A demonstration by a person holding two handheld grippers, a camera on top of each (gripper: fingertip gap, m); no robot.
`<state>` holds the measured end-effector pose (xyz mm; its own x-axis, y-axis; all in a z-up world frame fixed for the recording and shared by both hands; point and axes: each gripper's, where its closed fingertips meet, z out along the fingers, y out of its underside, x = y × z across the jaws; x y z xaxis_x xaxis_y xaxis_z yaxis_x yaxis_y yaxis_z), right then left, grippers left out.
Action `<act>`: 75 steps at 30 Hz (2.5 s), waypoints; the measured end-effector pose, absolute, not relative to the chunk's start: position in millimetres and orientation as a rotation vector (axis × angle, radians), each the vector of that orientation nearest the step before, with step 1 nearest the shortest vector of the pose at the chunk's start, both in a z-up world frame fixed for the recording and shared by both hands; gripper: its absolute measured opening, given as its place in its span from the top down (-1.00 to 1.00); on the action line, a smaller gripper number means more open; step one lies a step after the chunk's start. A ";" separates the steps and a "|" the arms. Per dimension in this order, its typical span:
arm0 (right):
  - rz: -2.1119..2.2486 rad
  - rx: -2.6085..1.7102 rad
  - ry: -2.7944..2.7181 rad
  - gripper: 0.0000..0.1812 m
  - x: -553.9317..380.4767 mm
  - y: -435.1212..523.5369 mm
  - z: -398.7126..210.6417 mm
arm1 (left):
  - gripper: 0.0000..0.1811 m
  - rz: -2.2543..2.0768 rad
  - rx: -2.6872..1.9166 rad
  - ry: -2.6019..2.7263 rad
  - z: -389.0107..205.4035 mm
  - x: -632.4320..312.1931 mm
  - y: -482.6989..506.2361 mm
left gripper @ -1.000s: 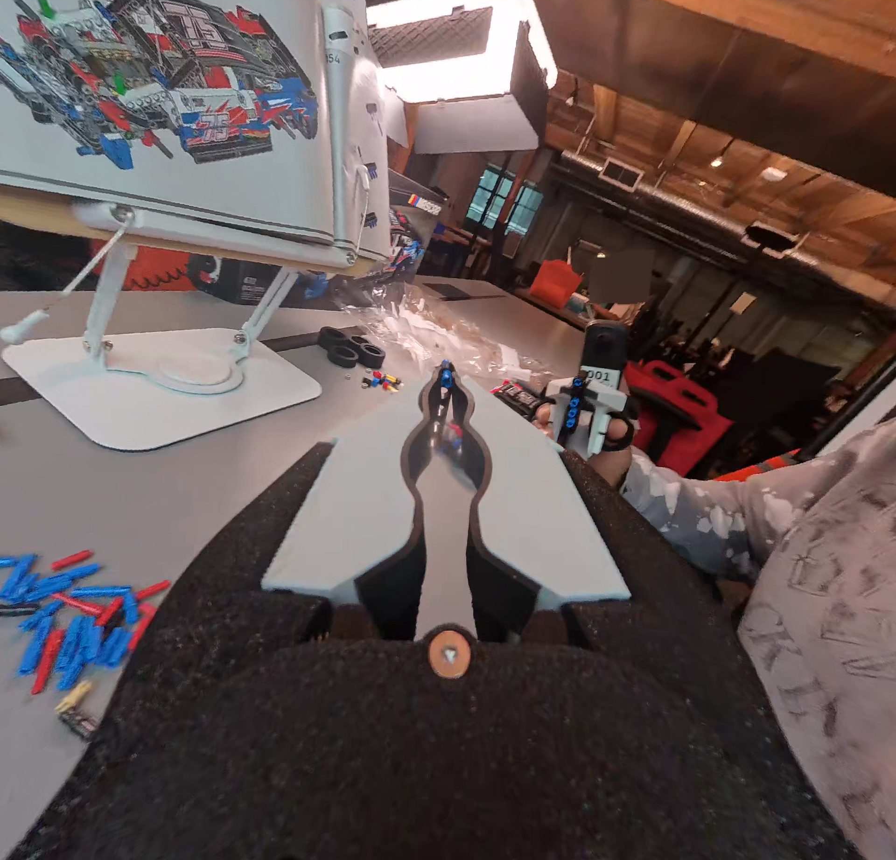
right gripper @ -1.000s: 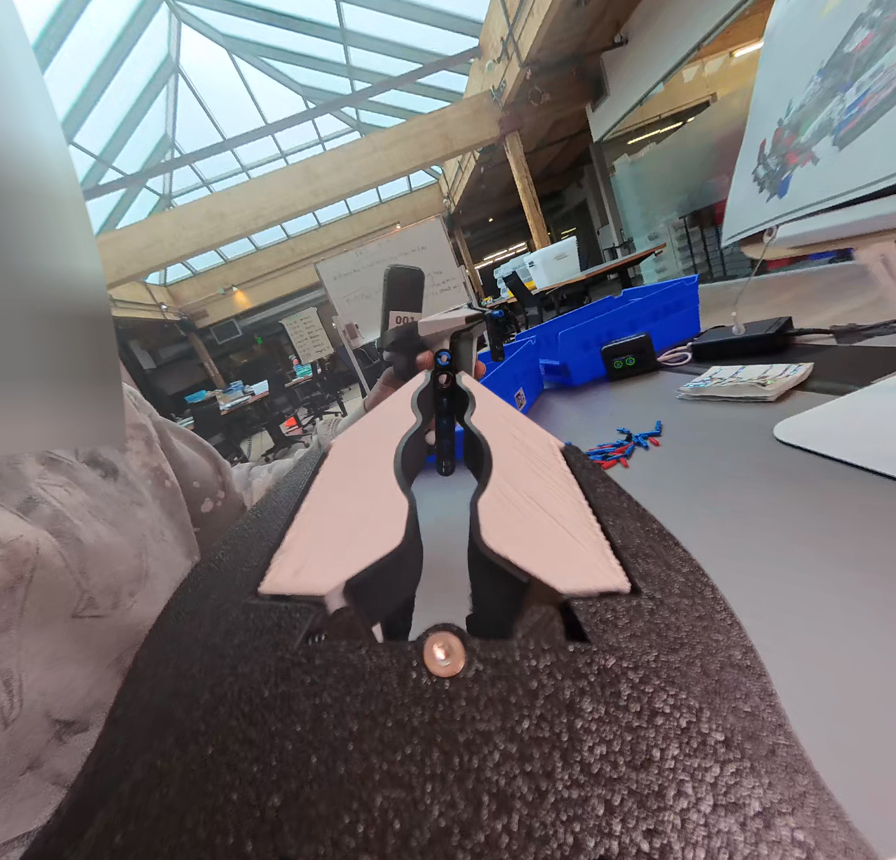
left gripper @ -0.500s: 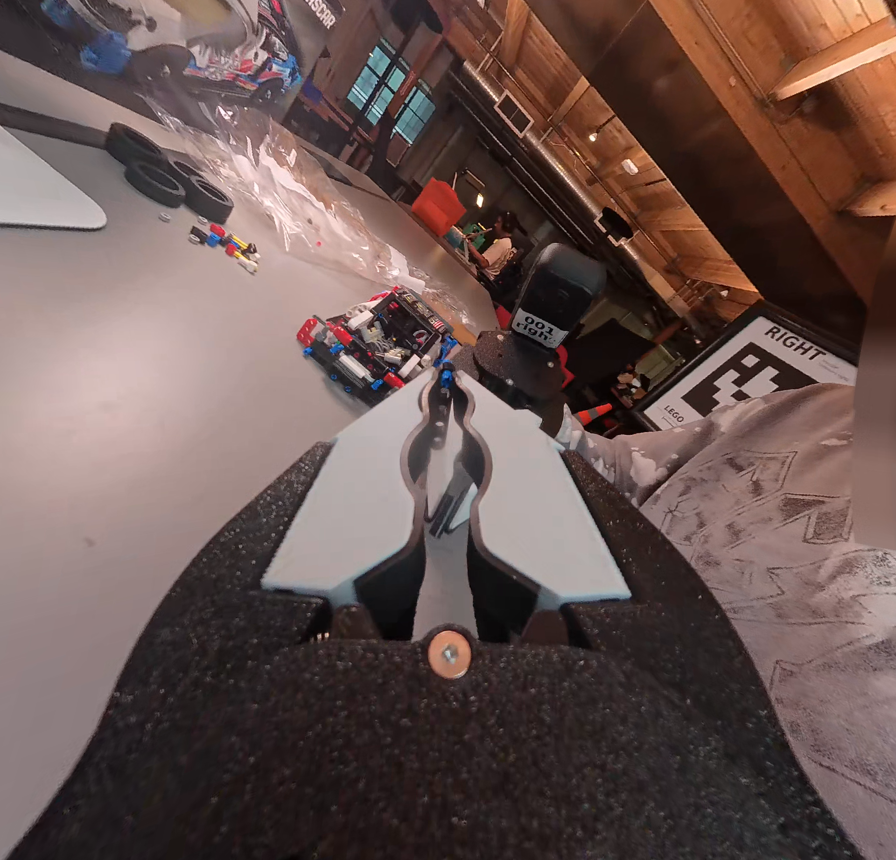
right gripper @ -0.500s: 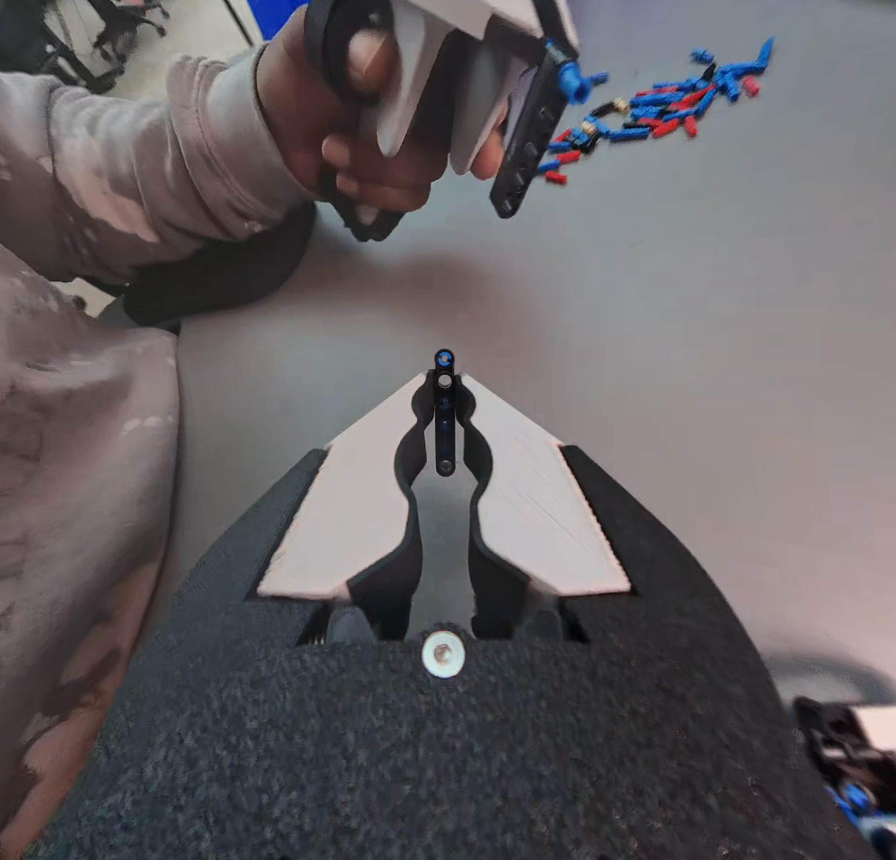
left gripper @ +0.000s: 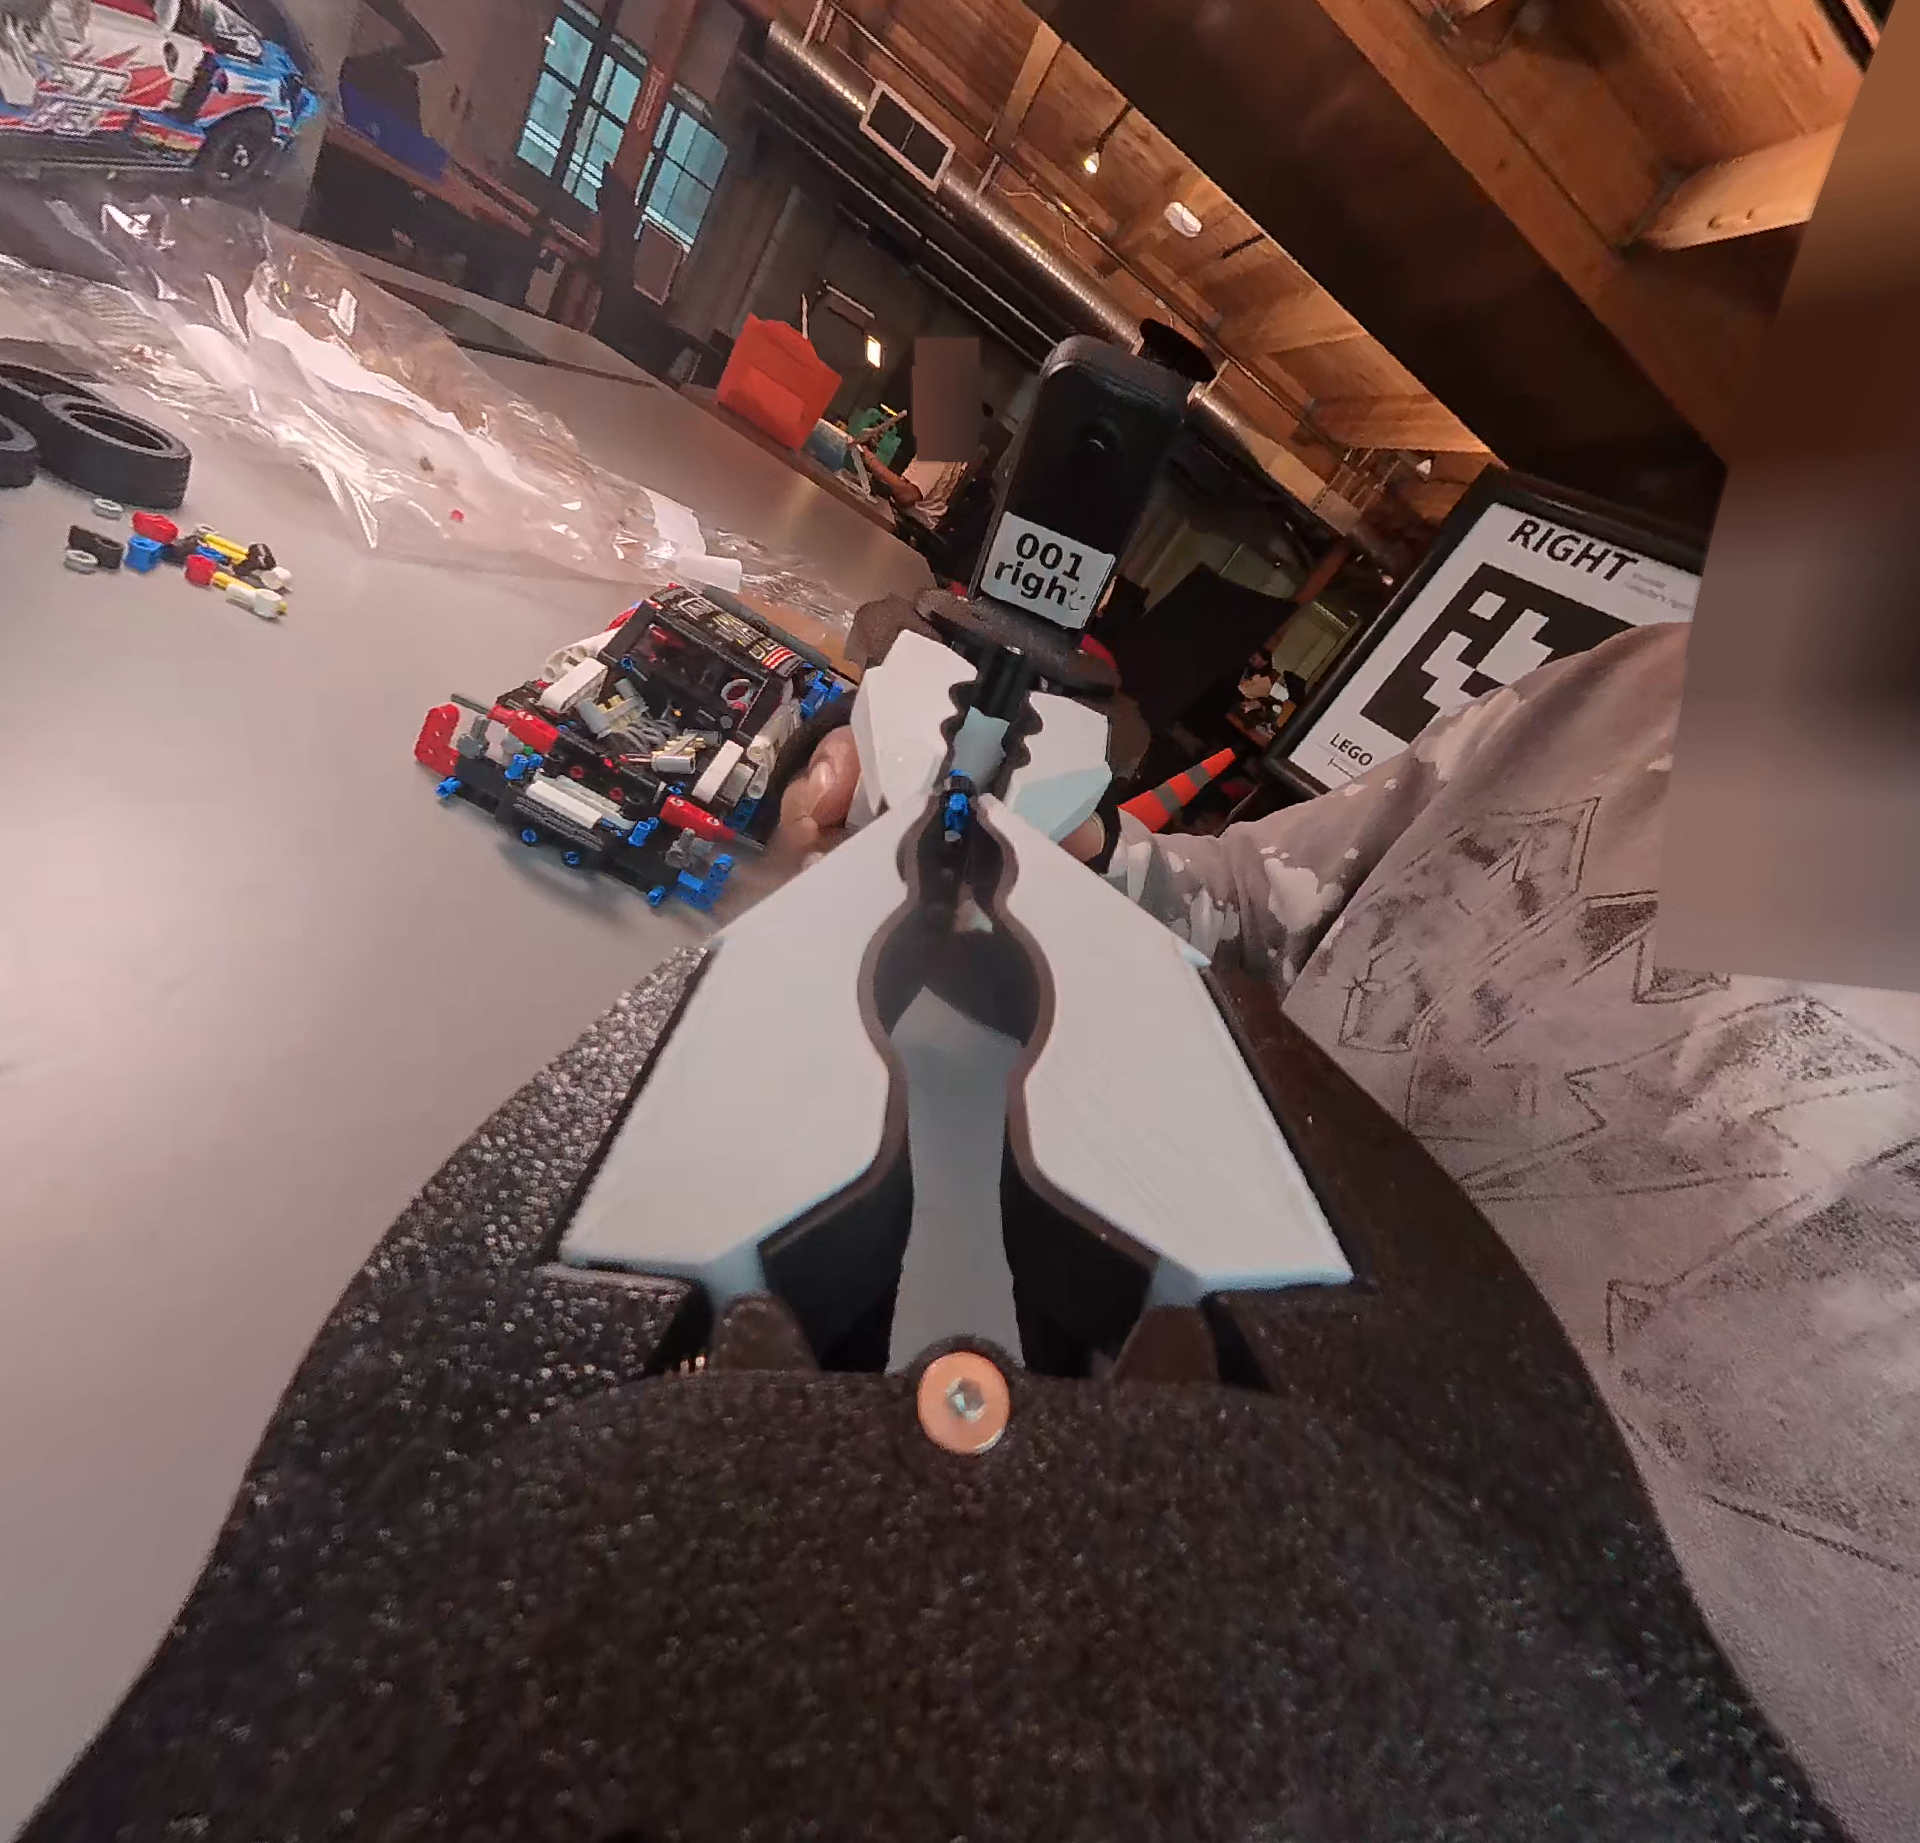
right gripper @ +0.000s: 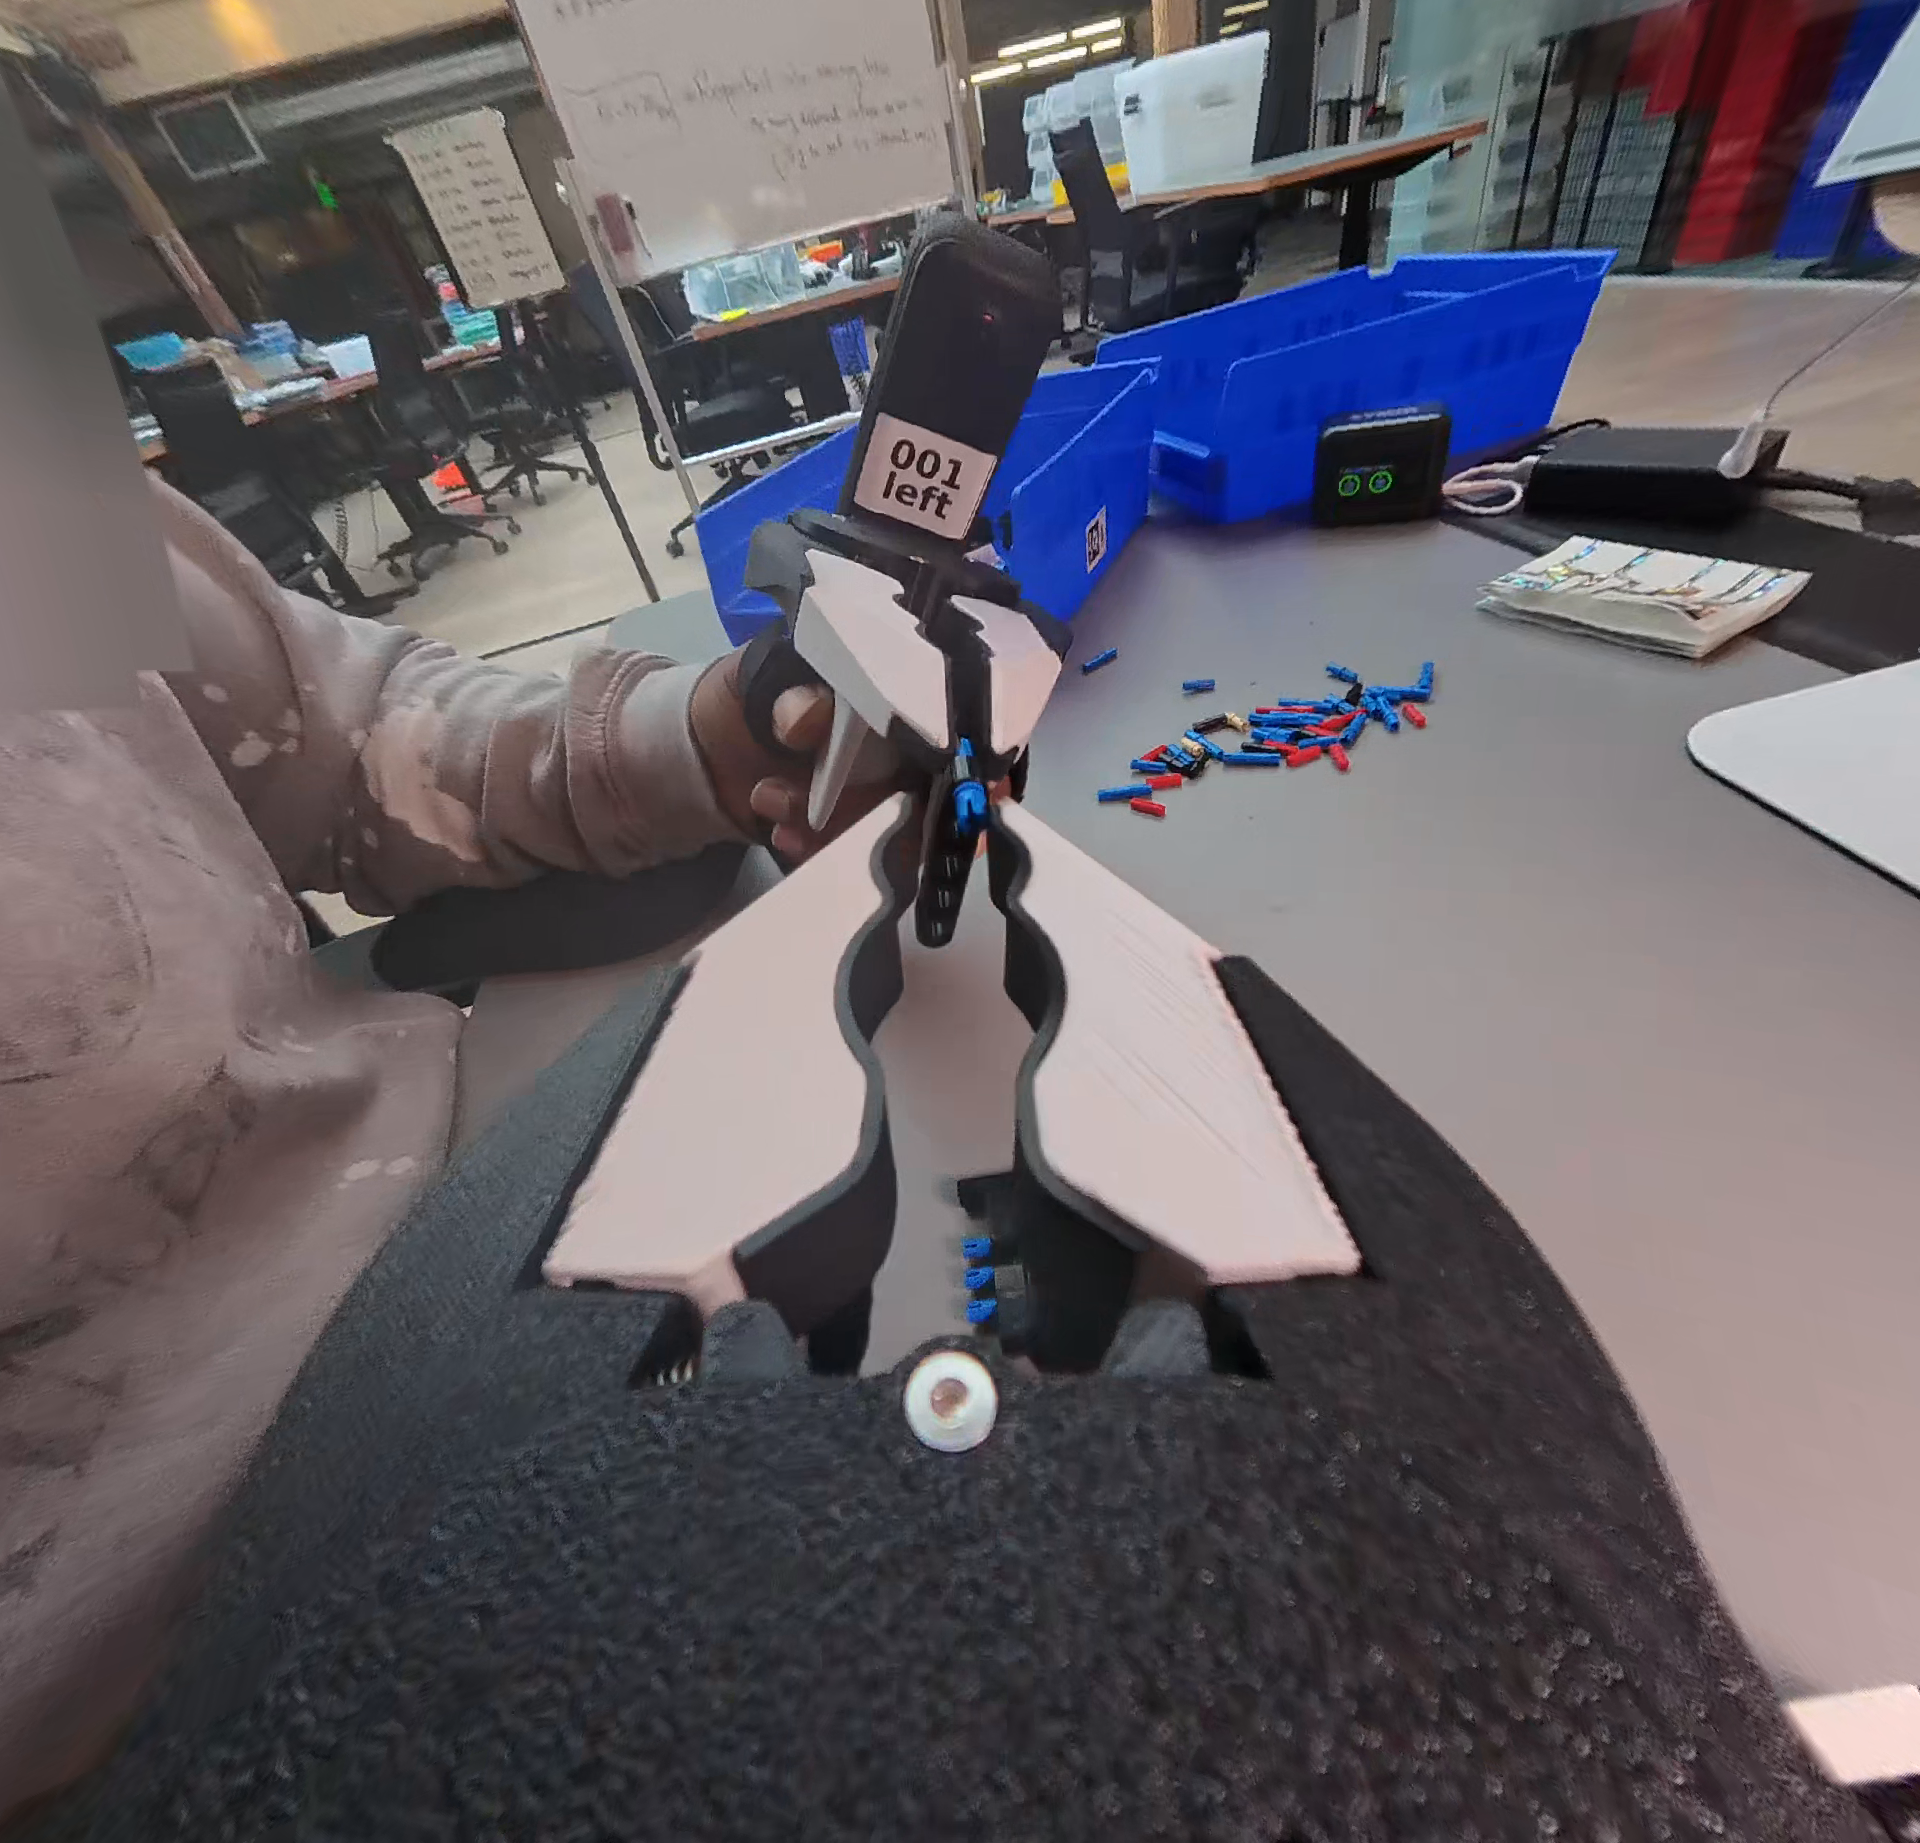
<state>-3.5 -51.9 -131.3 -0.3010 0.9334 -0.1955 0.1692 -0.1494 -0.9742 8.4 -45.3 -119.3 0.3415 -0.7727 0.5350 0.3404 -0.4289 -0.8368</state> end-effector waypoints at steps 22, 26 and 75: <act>1.739 -1.229 -1.376 0.96 6.4 -49.4 -117.2 | 0.78 -1.287 -1.559 0.468 -119.1 9.6 -51.2; 1.779 -1.242 -1.376 0.96 5.1 -52.8 -118.7 | 0.91 -1.248 -1.600 0.527 -126.7 18.5 -53.5; 1.535 -1.382 -1.475 0.95 -5.1 -44.9 -162.1 | 0.98 -1.003 -1.813 0.588 -159.7 -2.2 -43.8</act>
<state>-5.1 -44.9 -162.1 -0.2828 0.9201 -0.2710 0.2338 -0.2079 -0.9498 -2.2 -43.8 -159.7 0.5480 -0.7450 0.3802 0.0325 -0.4353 -0.8997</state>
